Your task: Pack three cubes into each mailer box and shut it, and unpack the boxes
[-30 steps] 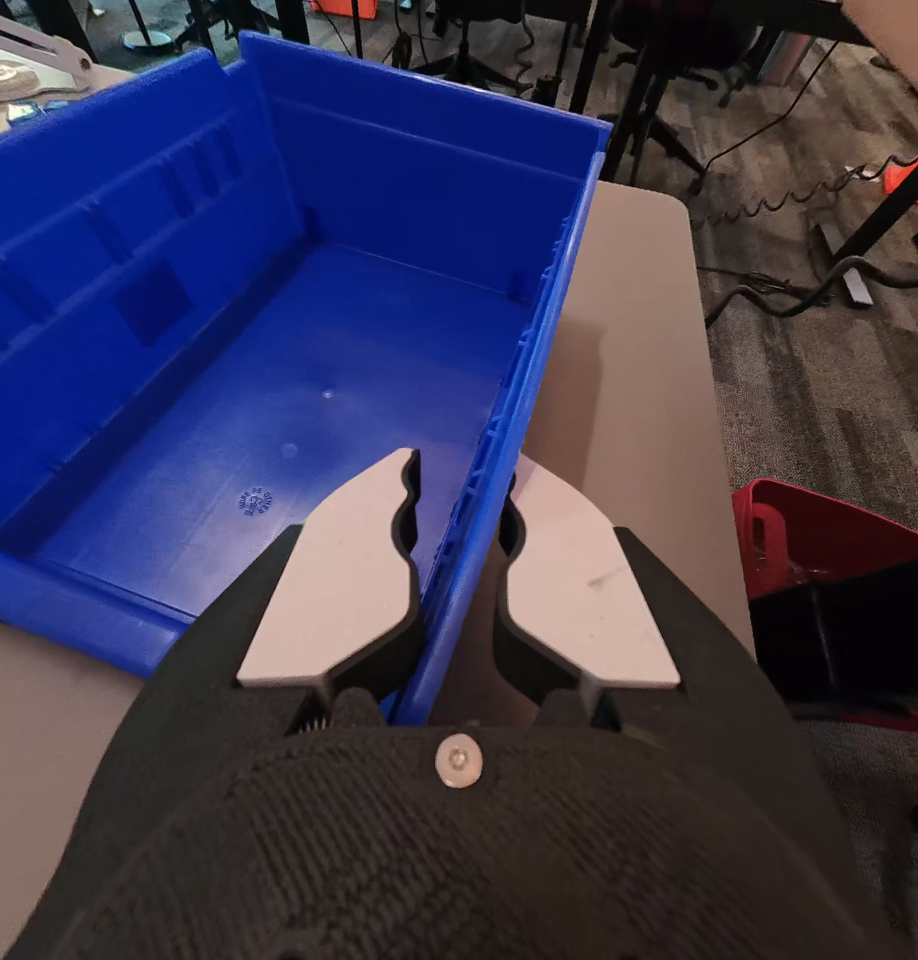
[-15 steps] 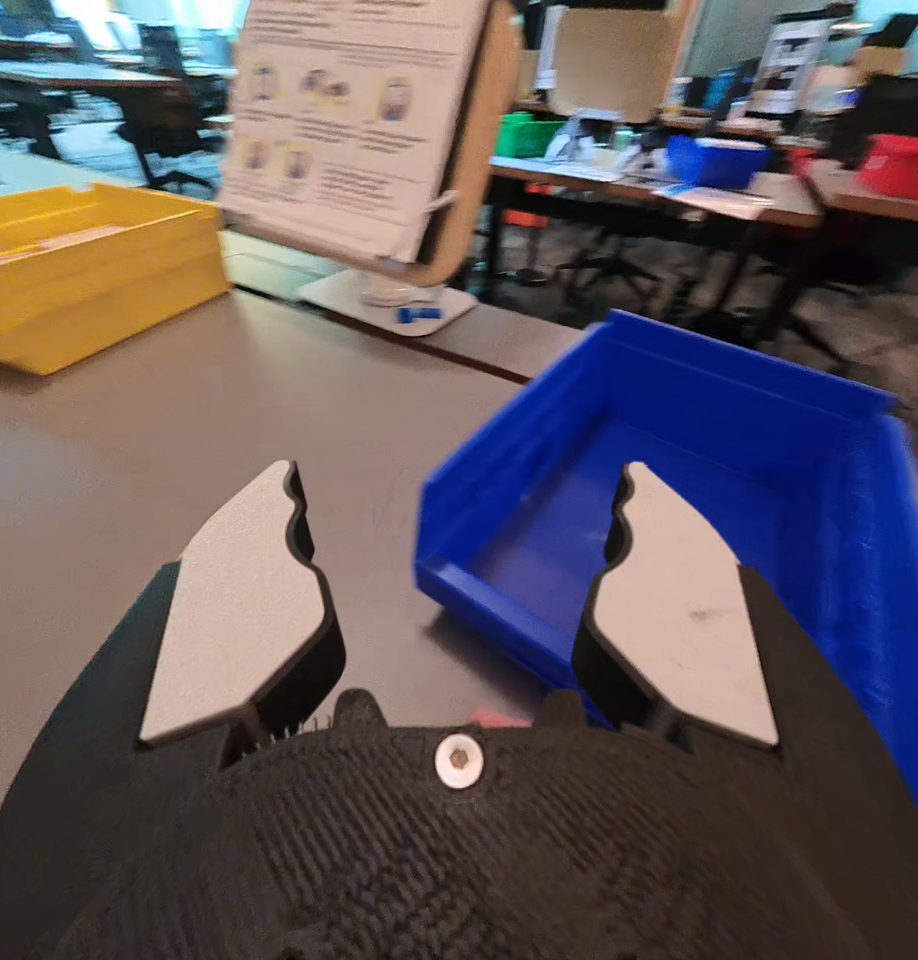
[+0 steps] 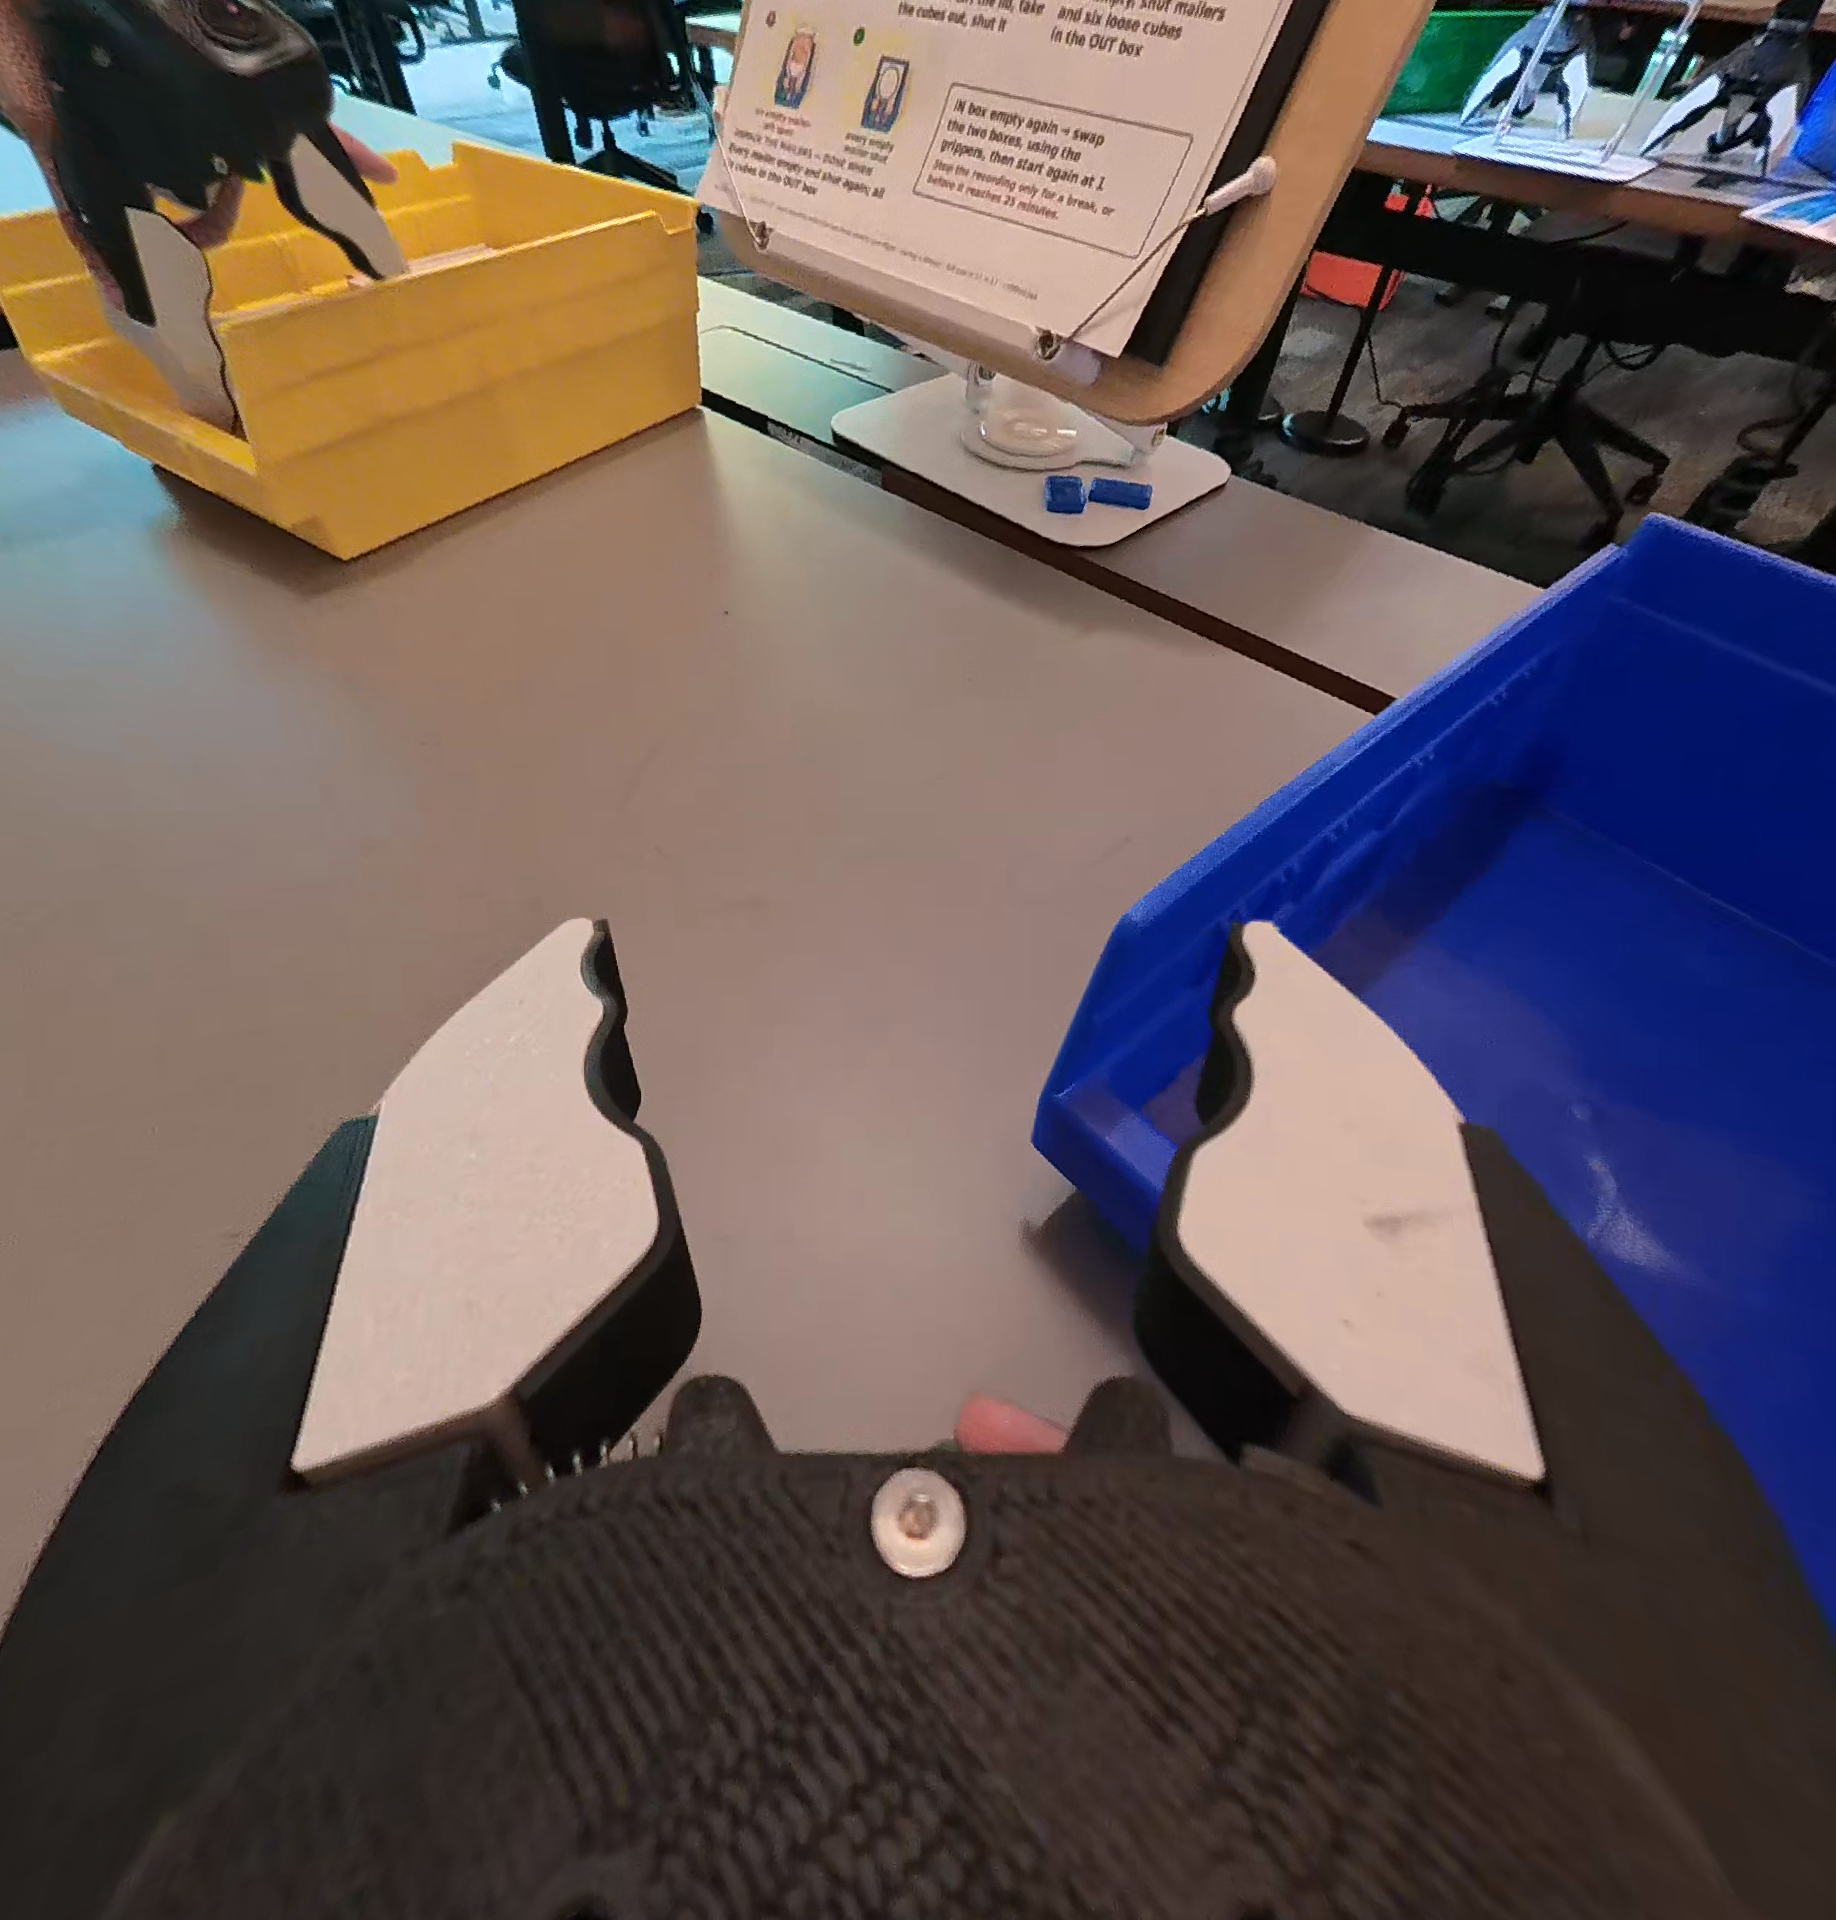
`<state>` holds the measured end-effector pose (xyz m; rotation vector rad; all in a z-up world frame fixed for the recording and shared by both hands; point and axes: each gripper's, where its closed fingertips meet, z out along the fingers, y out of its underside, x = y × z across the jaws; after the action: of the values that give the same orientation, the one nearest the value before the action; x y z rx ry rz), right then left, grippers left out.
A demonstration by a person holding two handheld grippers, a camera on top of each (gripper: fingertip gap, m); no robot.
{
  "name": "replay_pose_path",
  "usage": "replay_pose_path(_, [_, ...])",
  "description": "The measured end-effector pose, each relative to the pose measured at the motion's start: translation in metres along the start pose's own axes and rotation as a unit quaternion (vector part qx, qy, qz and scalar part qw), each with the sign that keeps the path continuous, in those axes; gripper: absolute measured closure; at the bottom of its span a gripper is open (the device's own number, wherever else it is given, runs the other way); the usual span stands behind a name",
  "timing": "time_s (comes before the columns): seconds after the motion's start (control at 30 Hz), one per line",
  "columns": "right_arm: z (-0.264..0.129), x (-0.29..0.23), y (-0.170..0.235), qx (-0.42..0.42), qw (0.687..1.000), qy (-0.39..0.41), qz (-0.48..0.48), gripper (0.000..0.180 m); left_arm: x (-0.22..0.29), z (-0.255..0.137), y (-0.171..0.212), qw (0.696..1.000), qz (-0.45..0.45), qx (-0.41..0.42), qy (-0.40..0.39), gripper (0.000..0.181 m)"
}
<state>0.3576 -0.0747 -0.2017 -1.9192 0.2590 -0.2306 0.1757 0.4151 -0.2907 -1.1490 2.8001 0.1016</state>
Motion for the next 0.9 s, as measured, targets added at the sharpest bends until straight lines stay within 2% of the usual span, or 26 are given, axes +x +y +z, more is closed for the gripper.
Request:
replay_pose_path(0.17, [0.0,-0.001,0.004,-0.014,1.0,-0.001,-0.027,0.074,0.003,0.011,0.003,0.998,-0.035,0.005,0.055,0.045])
replay_pose_path(0.33, [0.005,-0.003,0.008,-0.025,0.999,-0.002,-0.043,0.076,0.003,0.012,0.005,0.997,-0.026,-0.026,0.067,0.044])
replay_pose_path(0.57, [0.013,-0.007,0.01,-0.043,0.997,0.005,-0.061,0.079,-0.004,0.0,0.006,0.999,0.003,-0.034,0.002,0.046])
replay_pose_path(0.77, [0.011,-0.018,-0.001,-0.035,0.996,0.003,-0.087,0.08,-0.008,-0.055,0.007,0.999,-0.02,-0.006,-0.035,0.046])
replay_pose_path(0.9, [0.008,-0.024,-0.012,-0.022,0.995,0.008,-0.101,0.083,0.021,-0.113,-0.02,0.998,-0.02,0.038,-0.043,0.047])
